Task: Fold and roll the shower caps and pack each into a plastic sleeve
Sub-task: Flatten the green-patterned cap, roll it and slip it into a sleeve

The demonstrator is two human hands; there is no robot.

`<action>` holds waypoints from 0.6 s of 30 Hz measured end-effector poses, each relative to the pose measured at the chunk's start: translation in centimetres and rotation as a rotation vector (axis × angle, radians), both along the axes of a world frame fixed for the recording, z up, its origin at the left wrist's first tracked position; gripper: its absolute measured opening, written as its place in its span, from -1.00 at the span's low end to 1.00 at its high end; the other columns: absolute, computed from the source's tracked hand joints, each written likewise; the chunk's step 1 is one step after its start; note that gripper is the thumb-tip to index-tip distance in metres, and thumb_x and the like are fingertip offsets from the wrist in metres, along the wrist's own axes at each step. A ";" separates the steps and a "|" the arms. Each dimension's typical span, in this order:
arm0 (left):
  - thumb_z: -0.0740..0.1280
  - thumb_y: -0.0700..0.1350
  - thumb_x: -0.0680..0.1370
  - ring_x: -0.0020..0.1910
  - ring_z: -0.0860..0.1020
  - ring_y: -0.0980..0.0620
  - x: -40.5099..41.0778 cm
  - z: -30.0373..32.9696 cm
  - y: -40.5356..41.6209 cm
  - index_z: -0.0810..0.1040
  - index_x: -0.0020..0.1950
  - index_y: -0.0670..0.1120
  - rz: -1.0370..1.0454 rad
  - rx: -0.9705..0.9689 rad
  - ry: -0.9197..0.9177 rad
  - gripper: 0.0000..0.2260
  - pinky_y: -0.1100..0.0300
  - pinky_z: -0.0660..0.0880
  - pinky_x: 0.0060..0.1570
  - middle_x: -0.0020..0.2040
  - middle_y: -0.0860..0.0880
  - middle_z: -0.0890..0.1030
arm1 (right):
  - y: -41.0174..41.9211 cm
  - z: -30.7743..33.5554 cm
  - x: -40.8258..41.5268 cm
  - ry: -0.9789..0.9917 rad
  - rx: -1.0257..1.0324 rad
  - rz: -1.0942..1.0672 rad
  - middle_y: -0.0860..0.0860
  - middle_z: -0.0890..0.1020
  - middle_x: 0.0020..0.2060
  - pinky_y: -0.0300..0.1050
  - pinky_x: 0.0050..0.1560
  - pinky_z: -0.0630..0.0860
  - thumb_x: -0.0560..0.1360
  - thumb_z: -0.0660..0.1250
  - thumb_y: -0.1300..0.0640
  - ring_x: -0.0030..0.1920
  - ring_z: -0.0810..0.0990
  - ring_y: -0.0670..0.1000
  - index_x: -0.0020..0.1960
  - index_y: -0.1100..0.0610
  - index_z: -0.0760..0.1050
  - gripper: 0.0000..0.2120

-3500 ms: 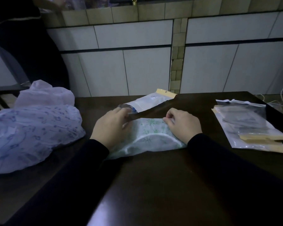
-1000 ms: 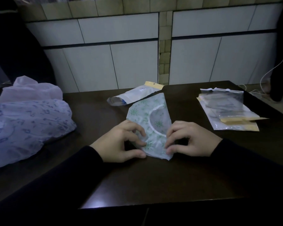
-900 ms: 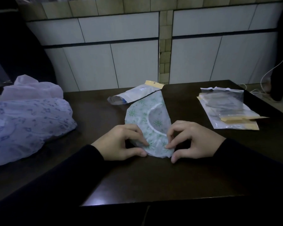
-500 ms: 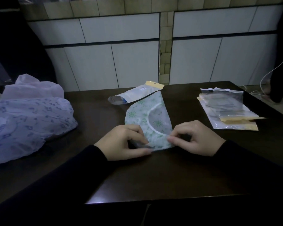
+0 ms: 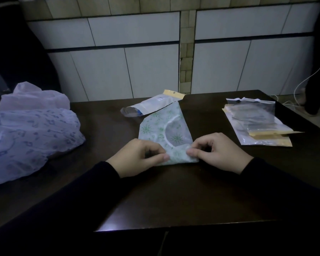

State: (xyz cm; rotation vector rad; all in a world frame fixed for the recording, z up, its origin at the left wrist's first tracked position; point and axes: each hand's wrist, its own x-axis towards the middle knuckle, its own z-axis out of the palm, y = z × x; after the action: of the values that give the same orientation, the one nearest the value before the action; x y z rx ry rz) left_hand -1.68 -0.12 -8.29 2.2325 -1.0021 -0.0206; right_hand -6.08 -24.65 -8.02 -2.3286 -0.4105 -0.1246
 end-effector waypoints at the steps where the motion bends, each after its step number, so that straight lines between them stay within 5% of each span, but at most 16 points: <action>1: 0.41 0.02 0.51 -0.37 0.50 0.32 0.2 0.1 -0.2 0.57 -0.24 0.19 0.028 0.017 0.044 -0.86 0.48 0.34 -0.29 -0.37 0.31 0.56 | 0.2 -0.1 0.1 -0.005 -0.005 -0.033 -0.05 0.67 -0.31 -0.14 -0.14 0.53 0.46 0.41 -0.02 -0.24 0.61 -0.10 -0.22 0.05 0.67 -0.82; 7: 0.44 -0.04 0.50 -0.39 0.51 0.23 0.6 0.4 -0.3 0.56 -0.06 0.17 0.020 0.017 0.082 -0.89 0.36 0.43 -0.25 -0.32 0.15 0.61 | 0.5 -0.3 0.1 -0.048 -0.071 -0.115 -0.09 0.55 -0.21 -0.37 -0.24 0.44 0.37 0.48 -0.09 -0.21 0.51 -0.14 -0.03 -0.10 0.52 -0.77; 11: 0.45 -0.09 0.49 -0.26 0.54 0.14 0.6 -0.2 -0.1 0.64 -0.04 0.14 -0.054 0.011 -0.112 -0.88 0.35 0.45 -0.20 -0.11 0.18 0.57 | 0.2 0.1 0.3 -0.126 -0.181 0.000 -0.20 0.52 -0.08 -0.30 -0.01 0.45 0.40 0.40 -0.12 -0.05 0.49 -0.19 -0.07 -0.10 0.65 -0.84; 14: 0.44 -0.06 0.51 -0.16 0.58 0.16 0.8 -0.3 0.3 0.70 0.03 0.05 -0.076 0.046 -0.168 -0.88 0.32 0.49 -0.14 -0.04 0.16 0.58 | 0.0 0.6 0.4 -0.131 -0.347 0.054 -0.29 0.58 -0.05 -0.07 0.11 0.43 0.41 0.23 -0.30 0.02 0.49 -0.20 0.00 -0.15 0.65 -0.65; 18: 0.45 0.15 0.42 -0.20 0.56 0.17 0.5 -0.2 0.7 0.70 0.07 0.06 -0.083 0.056 -0.158 -0.71 0.34 0.47 -0.22 -0.02 0.17 0.59 | -0.8 1.0 0.4 -0.087 -0.452 0.092 -0.32 0.56 0.03 -0.16 0.14 0.30 0.22 0.13 -0.53 0.08 0.44 -0.25 0.13 -0.25 0.56 -0.38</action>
State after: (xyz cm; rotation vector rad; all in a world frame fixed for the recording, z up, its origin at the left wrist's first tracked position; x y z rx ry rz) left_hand -1.18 0.57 -8.47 2.2703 -1.1917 0.0931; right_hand -5.64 -25.46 -6.98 -2.7477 -0.6436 -0.0955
